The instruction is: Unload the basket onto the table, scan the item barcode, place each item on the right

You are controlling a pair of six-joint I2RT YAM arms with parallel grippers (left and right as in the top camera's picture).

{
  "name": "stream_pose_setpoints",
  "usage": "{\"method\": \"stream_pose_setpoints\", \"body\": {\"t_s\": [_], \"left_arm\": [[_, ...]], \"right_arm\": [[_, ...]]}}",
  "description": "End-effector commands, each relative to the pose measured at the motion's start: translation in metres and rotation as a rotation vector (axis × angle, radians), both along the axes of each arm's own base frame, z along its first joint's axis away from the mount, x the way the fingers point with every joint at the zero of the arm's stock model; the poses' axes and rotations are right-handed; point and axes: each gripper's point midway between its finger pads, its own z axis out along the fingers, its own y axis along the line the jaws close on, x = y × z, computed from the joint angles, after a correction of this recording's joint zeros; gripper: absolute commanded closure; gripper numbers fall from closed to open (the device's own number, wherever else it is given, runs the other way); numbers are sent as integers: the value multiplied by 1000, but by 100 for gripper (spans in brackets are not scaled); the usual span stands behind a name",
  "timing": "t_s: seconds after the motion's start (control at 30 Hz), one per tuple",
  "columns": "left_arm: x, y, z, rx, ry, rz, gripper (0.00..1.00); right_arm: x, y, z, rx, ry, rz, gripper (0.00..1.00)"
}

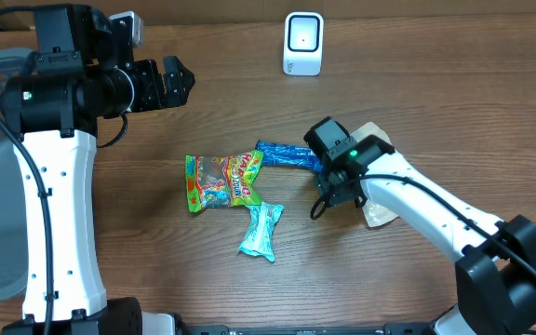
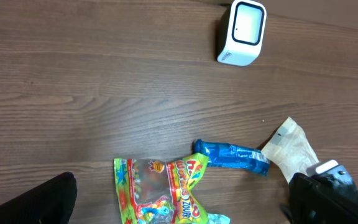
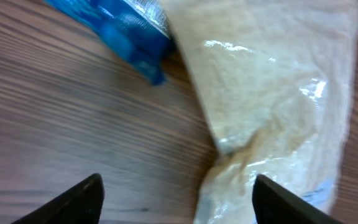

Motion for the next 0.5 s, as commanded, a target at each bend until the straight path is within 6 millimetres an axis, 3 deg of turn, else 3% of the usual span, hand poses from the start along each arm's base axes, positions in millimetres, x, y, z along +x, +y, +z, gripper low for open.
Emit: {"method": "stream_pose_setpoints", "body": {"t_s": [0.0, 0.1, 0.17, 0.23, 0.47], "left_arm": [[0, -1, -4, -4, 15, 8, 0], [0, -2, -4, -5, 15, 8, 0], [0, -1, -4, -4, 15, 8, 0], [0, -1, -4, -4, 15, 8, 0], [0, -2, -4, -5, 15, 8, 0]], "right_arm": [[26, 13, 51, 136, -37, -45, 20], [44, -17, 79, 122, -57, -72, 12], [47, -35, 77, 104, -42, -75, 9], [42, -61, 58, 93, 21, -79, 8], [25, -79, 11, 190, 124, -89, 8]]}}
